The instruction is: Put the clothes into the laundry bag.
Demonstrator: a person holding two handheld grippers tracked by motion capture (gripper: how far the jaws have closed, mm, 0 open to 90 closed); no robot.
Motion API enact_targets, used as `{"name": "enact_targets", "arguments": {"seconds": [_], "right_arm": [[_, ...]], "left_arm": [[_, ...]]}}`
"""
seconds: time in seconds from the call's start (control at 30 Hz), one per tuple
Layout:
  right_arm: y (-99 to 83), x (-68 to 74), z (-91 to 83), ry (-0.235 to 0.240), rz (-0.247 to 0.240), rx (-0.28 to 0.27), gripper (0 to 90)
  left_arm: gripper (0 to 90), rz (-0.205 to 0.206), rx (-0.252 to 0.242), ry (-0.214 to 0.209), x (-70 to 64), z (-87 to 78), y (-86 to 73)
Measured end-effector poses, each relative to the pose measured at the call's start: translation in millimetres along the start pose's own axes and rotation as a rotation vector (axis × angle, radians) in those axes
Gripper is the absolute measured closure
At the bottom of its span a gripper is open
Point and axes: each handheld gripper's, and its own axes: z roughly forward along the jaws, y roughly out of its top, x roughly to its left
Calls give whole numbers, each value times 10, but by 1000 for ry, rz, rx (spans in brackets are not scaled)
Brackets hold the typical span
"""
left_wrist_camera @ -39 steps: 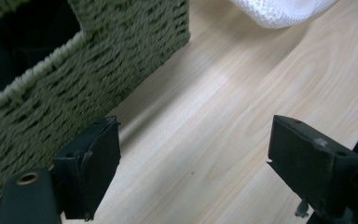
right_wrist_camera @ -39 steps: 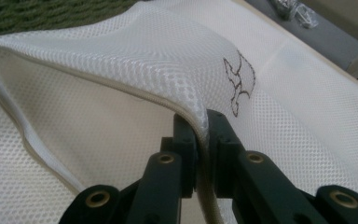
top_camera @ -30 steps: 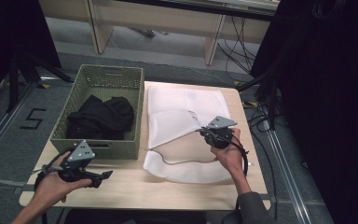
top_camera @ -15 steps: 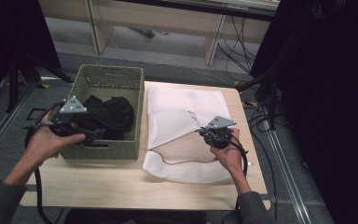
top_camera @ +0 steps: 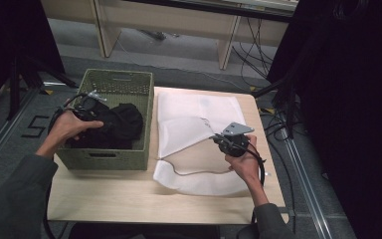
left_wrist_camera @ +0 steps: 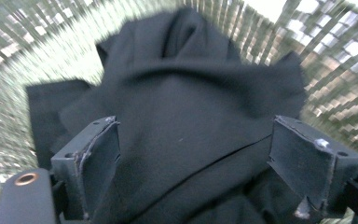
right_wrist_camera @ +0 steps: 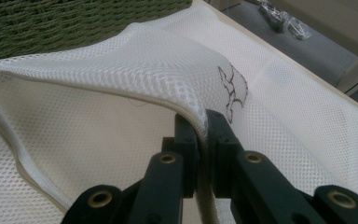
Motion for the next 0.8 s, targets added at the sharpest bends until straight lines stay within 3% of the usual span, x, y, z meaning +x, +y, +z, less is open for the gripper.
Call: {"name": "enact_targets", "arguments": {"seconds": [0.1,0.13,0.2,0.27,0.37,0.43,0.57,0.63,0.7,0.77,0.8], "right_arm": [[13,-31,-18,-12,-31,0,851],[7,-13,-14,-5,-7,3,851],[2,-17,-2,-10,-22,0,851],[11,-22,0,-6,-39,5,851],[9,-2,12,-5,-16,-1,851],[9,6,4,8,-14,20,851],[6,12,30,-2,-24,5,850],[10,25,19,18,-10,35,850],[8,9,35,-5,-25,-2,849],[4,13,33,-3,-22,7,848],[9,9,28,3,-30,18,847]], "left_arm": [[159,-8,6,-15,6,68,-14],[158,-14,29,-28,-3,67,-21],[151,-5,47,-55,-1,96,-38],[151,10,75,-56,13,135,-69],[149,-52,96,-55,50,234,-146],[145,-66,113,-42,94,291,-187],[116,-88,116,-25,136,387,-215],[69,-89,130,-2,147,441,-214],[0,-99,136,-24,144,516,-224],[0,-142,134,-46,117,596,-235],[0,-126,142,-37,101,612,-236]]}}
